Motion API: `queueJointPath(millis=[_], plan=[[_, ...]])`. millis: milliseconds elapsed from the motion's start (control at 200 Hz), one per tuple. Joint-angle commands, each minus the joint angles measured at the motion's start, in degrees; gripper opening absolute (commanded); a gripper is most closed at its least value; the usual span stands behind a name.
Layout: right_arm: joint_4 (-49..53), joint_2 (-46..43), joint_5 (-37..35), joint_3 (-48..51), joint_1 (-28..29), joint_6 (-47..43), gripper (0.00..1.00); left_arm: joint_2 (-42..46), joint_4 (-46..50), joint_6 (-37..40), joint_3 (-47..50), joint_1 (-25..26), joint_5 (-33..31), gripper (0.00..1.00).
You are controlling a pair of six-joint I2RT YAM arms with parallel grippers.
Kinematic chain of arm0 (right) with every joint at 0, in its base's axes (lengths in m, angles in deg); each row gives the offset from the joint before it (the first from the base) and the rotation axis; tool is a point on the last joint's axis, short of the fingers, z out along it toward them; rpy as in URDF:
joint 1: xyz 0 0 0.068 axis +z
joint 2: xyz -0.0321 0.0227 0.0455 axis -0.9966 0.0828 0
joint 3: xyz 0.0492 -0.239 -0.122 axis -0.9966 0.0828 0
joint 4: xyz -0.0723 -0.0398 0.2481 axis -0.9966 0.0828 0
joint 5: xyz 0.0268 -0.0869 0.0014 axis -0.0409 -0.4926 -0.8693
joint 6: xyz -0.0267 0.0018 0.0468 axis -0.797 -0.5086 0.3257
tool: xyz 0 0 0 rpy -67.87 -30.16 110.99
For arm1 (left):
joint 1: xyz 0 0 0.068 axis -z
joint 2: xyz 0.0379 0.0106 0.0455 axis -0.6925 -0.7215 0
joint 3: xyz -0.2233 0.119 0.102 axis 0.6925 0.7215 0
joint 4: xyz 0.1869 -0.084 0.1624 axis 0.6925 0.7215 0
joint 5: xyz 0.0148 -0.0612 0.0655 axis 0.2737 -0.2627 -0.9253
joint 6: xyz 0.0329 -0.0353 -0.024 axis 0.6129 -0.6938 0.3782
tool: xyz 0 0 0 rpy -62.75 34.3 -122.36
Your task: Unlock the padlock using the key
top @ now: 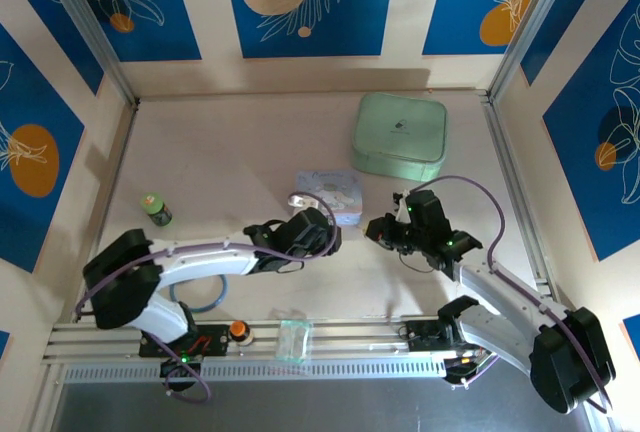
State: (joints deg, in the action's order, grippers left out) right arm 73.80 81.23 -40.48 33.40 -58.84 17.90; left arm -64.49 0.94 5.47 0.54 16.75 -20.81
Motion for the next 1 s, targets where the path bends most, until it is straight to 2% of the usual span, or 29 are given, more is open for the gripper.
queueJointPath(millis=[0, 110, 370, 505, 600, 780, 916, 996], plan=[[0.2, -0.6, 3.0, 2.2, -0.5, -1.3, 0.0, -2.8, -3.5, 4.6, -0.8, -1.4, 4.1, 0.73], [-1.0, -0.4, 4.1, 3.1, -0.1, -1.3, 0.0, -5.6, -6.5, 4.8, -0.9, -2.5, 7.2, 0.7], [-0.9, -0.8, 4.3, 3.9, -0.2, -1.6, 0.0, -9.5, -6.4, 3.6, -0.9, -2.8, 2.4, 0.66], [-1.6, -0.6, 4.5, 4.2, -0.2, -1.3, 0.0, -11.7, -9.9, 5.2, -0.8, -3.9, 4.8, 0.65], [-1.5, -0.5, 4.5, 4.4, -0.2, -1.3, 0.0, -12.6, -10.8, 5.2, -0.8, -4.1, 4.9, 0.55], [-2.0, -0.5, 4.4, 5.3, -0.2, -0.5, 0.0, -14.1, -11.4, 5.0, -1.2, -4.2, 5.7, 0.52], [-2.5, 0.1, 4.4, 5.7, -0.2, -0.4, 0.0, -14.5, -12.2, 4.0, -1.0, -4.1, 6.5, 0.41], [-3.0, 0.2, 4.4, 6.0, 0.1, 0.1, 0.0, -14.5, -13.6, 3.0, -0.3, -4.1, 7.2, 0.4]])
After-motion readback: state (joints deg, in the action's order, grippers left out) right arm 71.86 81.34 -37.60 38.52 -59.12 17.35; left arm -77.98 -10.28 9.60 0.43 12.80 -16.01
